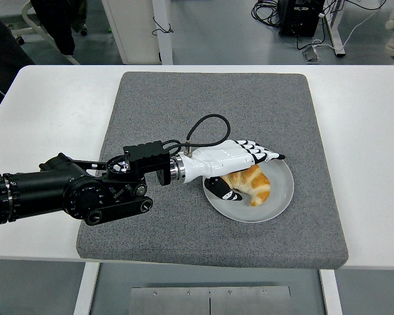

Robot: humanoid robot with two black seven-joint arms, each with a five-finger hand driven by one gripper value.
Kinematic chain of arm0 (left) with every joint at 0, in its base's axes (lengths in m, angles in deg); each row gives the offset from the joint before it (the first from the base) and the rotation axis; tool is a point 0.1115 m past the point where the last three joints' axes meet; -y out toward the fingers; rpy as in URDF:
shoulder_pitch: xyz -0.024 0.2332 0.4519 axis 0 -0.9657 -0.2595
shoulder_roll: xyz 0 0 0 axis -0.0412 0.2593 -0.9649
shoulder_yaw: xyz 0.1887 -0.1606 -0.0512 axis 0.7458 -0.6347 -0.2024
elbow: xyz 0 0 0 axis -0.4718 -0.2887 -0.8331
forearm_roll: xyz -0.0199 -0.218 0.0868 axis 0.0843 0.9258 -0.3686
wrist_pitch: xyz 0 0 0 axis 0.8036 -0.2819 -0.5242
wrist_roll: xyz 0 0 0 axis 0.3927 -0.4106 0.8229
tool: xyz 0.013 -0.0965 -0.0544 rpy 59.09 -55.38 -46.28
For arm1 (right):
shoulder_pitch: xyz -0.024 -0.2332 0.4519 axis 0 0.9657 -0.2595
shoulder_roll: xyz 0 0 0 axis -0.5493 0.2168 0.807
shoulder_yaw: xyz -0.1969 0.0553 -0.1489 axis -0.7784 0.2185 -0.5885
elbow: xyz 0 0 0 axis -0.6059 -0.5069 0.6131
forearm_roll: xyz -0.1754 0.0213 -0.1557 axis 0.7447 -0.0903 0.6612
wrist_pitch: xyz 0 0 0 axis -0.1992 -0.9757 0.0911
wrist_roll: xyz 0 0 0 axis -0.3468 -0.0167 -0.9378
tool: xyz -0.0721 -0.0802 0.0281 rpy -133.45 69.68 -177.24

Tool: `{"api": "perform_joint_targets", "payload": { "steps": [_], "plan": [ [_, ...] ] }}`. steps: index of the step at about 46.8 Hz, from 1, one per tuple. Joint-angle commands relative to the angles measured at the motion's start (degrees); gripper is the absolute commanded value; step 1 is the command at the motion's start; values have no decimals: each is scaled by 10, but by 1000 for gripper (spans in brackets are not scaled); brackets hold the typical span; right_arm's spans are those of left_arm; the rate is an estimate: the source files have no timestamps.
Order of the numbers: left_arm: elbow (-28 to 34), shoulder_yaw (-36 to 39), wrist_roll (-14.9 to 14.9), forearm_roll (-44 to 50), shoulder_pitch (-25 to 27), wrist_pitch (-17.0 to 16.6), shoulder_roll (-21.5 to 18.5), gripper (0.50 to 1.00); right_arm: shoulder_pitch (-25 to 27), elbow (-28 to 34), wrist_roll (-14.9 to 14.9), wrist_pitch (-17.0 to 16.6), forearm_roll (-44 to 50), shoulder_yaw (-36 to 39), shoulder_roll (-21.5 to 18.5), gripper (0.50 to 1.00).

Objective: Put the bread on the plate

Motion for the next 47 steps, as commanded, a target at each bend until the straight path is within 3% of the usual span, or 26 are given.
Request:
{"api": "perform_joint_targets", "payload": {
  "steps": [1, 16, 30, 47],
  "plan": [
    [2, -1, 0, 6, 1, 4, 0, 968, 0, 0, 0, 0, 0, 0, 0, 1000],
    [36, -15, -1, 116, 9, 20, -19, 969, 0, 0, 0, 0, 0, 0, 0, 1000],
    [52, -147, 2, 232, 4, 113, -51, 971, 0, 0, 0, 0, 0, 0, 0, 1000],
    [50, -258, 0, 334, 1, 116, -86, 972, 0, 0, 0, 0, 0, 0, 0, 1000]
  ]
}}
